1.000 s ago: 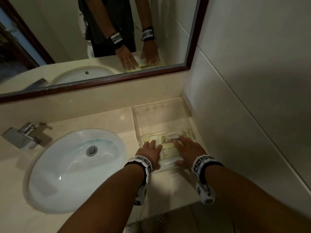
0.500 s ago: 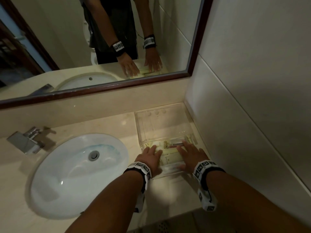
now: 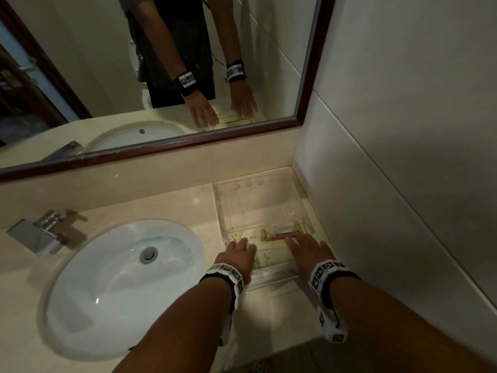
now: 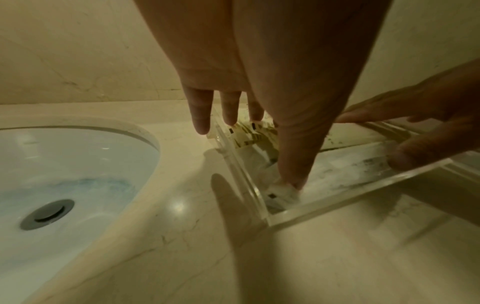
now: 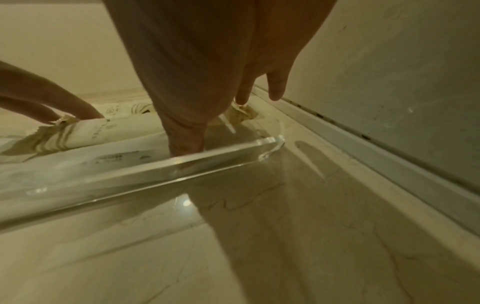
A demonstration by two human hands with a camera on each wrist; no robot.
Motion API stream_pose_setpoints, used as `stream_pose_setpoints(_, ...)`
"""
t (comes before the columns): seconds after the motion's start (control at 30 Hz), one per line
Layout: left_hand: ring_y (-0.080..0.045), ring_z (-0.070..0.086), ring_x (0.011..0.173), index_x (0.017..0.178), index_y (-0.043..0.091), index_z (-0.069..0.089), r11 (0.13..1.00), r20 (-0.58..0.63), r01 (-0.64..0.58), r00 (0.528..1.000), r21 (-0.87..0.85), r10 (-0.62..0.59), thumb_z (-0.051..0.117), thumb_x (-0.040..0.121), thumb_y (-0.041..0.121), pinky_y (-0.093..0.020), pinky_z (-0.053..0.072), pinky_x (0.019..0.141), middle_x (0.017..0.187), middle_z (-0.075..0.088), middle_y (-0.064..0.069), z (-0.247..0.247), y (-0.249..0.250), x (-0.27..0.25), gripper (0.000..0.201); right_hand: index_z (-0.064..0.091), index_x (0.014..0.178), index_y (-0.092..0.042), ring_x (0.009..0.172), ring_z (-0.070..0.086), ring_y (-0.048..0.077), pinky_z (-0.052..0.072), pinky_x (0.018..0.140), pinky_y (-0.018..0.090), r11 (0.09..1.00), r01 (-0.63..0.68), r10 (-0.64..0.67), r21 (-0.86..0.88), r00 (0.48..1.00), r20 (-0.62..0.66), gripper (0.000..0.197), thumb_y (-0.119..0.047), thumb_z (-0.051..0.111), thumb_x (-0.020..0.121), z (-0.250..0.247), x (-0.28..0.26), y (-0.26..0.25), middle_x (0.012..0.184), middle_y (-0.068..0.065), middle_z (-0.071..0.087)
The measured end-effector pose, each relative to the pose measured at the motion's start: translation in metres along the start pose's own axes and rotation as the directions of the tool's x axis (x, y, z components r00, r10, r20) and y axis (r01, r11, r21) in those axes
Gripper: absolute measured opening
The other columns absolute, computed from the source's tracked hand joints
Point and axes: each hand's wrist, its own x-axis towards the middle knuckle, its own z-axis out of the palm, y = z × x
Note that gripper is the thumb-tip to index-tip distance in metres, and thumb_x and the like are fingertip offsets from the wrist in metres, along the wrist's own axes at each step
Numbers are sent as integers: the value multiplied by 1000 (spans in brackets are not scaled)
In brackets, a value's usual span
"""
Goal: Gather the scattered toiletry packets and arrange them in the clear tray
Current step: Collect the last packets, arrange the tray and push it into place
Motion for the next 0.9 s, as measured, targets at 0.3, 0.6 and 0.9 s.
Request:
stream_pose_setpoints(0.3,-32,5,150,155,27,14,1000,-28,-9,1000,-3,9,70,82,41,-52,33,113,164,-1,-1,-2,-4,-6,93,-2,157,-35,153,-6,24,8,121,55,999,8,-8,31,1000,-11,90,-54,56,91,-2,-1,1,165,-8,-18)
stream_pose_setpoints(0.6,-33,11,148,155,28,17,998,-109,54,992,-39,-58,61,88,38,-52,32,113,163,6,-5,-12,-13,-20,81,-4,157,-28,153,-1,23,19,119,50,999,-21,24,30,993,-113,93,-62,50,89,-16,-12,1,166,-6,-15)
stream_pose_setpoints(0.9,-33,13,147,153,32,17,997,-60,63,996,-54,-66,70,81,48,-51,35,111,164,5,-5,5,-31,-24,91,4,157,-31,152,2,26,21,118,51,998,-56,60,43,993,-100,91,-62,54,88,-5,-19,-6,166,-4,-9)
